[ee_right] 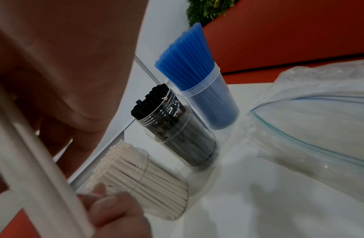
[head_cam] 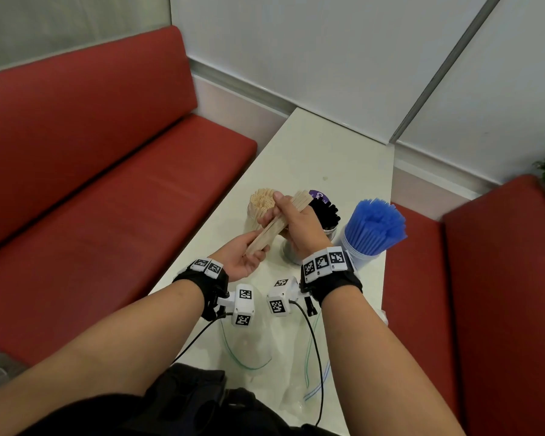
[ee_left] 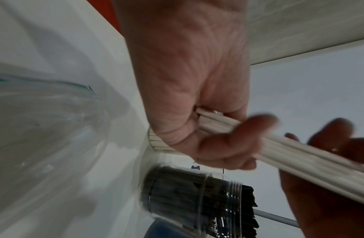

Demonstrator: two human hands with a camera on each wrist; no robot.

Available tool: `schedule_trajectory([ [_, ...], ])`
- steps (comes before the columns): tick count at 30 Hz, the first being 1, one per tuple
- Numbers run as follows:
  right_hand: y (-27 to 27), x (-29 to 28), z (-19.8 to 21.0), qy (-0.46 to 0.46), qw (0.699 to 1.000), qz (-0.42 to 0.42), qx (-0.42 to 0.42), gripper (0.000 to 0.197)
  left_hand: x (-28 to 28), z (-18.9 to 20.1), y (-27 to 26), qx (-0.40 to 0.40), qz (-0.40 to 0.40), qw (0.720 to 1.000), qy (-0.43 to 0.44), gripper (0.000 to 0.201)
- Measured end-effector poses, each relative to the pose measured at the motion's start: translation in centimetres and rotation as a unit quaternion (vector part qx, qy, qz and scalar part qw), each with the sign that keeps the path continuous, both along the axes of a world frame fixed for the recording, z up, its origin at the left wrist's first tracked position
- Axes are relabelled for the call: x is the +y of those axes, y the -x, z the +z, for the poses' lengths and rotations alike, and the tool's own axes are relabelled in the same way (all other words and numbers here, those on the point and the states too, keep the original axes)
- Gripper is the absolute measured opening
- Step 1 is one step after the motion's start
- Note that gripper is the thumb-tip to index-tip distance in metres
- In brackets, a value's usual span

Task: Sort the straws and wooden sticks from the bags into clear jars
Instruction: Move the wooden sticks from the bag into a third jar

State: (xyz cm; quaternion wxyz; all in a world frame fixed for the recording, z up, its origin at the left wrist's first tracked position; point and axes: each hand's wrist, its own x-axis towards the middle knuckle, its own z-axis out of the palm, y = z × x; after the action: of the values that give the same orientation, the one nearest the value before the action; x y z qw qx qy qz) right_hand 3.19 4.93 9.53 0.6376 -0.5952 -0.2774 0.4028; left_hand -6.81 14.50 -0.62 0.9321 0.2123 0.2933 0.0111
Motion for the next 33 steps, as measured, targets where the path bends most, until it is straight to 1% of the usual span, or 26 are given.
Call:
schedule_trajectory([
  [1,0.1,0.0,-0.3,0.015,1.000,0.000,-0.017,0.038,0.0,0.1,0.1,0.001,-0.005,1.000,-0.005,0.019],
  [3,-0.2,-0.2,-0.4,0.041,0.997,0.006,-0.060,0.037,0.2,0.2,0.4,0.008,-0.010,0.999,-0.038,0.019],
  [5,-0.9,-0.5,0.1,0.083,0.991,0.035,-0.095,0.028,0.7,0.5,0.9,0.027,-0.004,0.997,-0.073,0.021],
  [7,-2.0,-0.6,0.9,0.122,0.985,0.073,-0.098,0.018,1.3,0.9,1.2,0.055,0.004,0.991,-0.120,0.022],
  [8,-2.4,-0.6,1.3,0.133,0.983,0.082,-0.091,0.016,1.6,1.2,1.2,0.068,0.010,0.986,-0.150,0.022],
  [10,-3.0,-0.4,2.2,0.134,0.986,0.065,-0.073,0.016,2.2,1.8,0.7,0.100,0.030,0.973,-0.207,0.023],
  [12,-3.5,0.0,2.7,0.129,0.988,0.034,-0.080,0.016,2.8,2.3,-0.2,0.138,0.051,0.956,-0.254,0.018],
  [14,-4.1,0.7,3.1,0.154,0.980,0.015,-0.124,0.018,3.2,2.7,-1.0,0.186,0.054,0.931,-0.310,0.014],
  [15,-4.5,1.0,3.2,0.171,0.974,0.007,-0.147,0.020,3.4,2.8,-1.4,0.212,0.051,0.912,-0.347,0.018],
  [18,-5.1,2.3,3.7,0.197,0.964,-0.019,-0.181,0.019,4.1,3.0,-2.4,0.271,0.025,0.836,-0.476,0.039],
  [20,-5.2,3.3,4.1,0.194,0.961,-0.038,-0.195,0.016,4.6,2.8,-3.2,0.284,0.003,0.789,-0.545,0.053],
  [21,-5.4,3.7,4.3,0.191,0.959,-0.046,-0.203,0.015,4.8,2.7,-3.6,0.282,-0.004,0.774,-0.567,0.057],
  [23,-5.8,4.7,4.5,0.192,0.956,-0.055,-0.214,0.015,5.1,2.6,-4.1,0.276,-0.024,0.758,-0.591,0.058],
  [25,-6.1,5.6,4.4,0.197,0.953,-0.059,-0.222,0.015,5.2,2.3,-4.2,0.268,-0.048,0.757,-0.594,0.055],
  [28,-6.3,6.7,3.3,0.222,0.937,-0.044,-0.265,0.013,5.4,2.0,-4.3,0.249,-0.053,0.782,-0.568,0.049],
  [30,-6.0,7.1,1.6,0.250,0.924,-0.032,-0.287,0.011,5.5,2.0,-4.3,0.243,-0.054,0.791,-0.559,0.047],
  [31,-5.9,7.4,0.7,0.266,0.917,-0.030,-0.295,0.014,5.5,2.0,-4.3,0.243,-0.054,0.793,-0.556,0.048],
  [33,-5.4,7.7,-1.2,0.297,0.903,-0.028,-0.311,0.026,5.4,2.1,-4.5,0.247,-0.050,0.797,-0.548,0.047],
])
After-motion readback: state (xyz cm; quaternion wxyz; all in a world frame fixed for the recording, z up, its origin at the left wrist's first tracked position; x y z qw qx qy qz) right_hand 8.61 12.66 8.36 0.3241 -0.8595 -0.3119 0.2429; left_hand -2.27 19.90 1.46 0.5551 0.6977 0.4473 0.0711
